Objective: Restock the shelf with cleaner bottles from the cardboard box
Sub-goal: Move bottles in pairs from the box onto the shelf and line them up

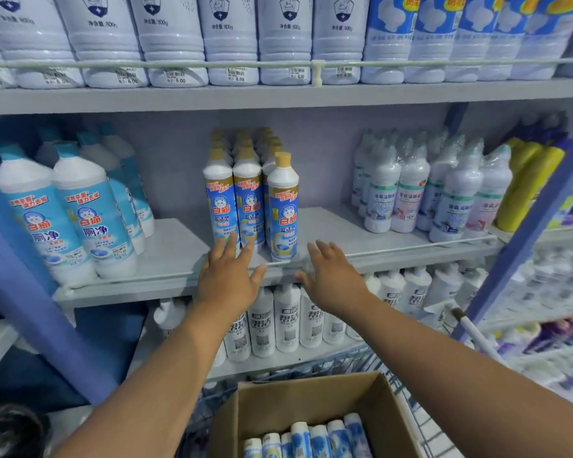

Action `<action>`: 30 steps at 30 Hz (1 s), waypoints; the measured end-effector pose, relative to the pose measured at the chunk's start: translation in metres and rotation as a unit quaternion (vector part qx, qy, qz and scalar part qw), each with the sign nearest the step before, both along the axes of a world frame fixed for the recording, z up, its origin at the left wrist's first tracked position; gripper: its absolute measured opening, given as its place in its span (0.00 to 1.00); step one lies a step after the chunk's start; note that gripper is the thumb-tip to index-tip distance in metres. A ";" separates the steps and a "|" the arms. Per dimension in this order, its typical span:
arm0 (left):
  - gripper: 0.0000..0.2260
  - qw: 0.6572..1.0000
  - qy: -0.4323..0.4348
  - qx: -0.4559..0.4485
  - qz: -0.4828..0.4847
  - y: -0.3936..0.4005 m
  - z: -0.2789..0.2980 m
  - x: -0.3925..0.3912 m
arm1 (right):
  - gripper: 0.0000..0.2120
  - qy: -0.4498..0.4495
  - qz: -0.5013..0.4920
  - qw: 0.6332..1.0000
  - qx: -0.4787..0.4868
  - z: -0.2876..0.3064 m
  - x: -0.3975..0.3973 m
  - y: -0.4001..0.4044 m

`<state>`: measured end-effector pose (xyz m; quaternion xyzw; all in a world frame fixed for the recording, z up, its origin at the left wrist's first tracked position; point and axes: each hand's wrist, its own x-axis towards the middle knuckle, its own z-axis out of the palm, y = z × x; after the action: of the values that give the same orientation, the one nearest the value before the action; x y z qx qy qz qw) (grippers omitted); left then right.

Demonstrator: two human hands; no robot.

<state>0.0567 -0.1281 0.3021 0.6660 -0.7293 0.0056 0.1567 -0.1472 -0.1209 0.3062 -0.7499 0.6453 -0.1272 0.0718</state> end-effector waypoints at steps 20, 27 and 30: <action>0.29 0.985 -0.008 0.167 0.036 0.172 -0.142 -0.092 | 0.36 0.065 0.070 0.982 0.164 -0.187 -0.088 0.152; 0.29 0.964 -0.039 0.260 0.048 0.187 -0.218 -0.101 | 0.35 0.045 0.034 0.967 0.249 -0.250 -0.103 0.173; 0.29 0.954 -0.032 0.294 0.049 0.185 -0.252 -0.102 | 0.36 0.040 0.016 0.956 0.291 -0.282 -0.100 0.174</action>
<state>-0.0449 0.0567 0.0500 0.7169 -0.6698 -0.1806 -0.0698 -0.2469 0.0527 0.0242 -0.7111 0.6447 0.0974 0.2633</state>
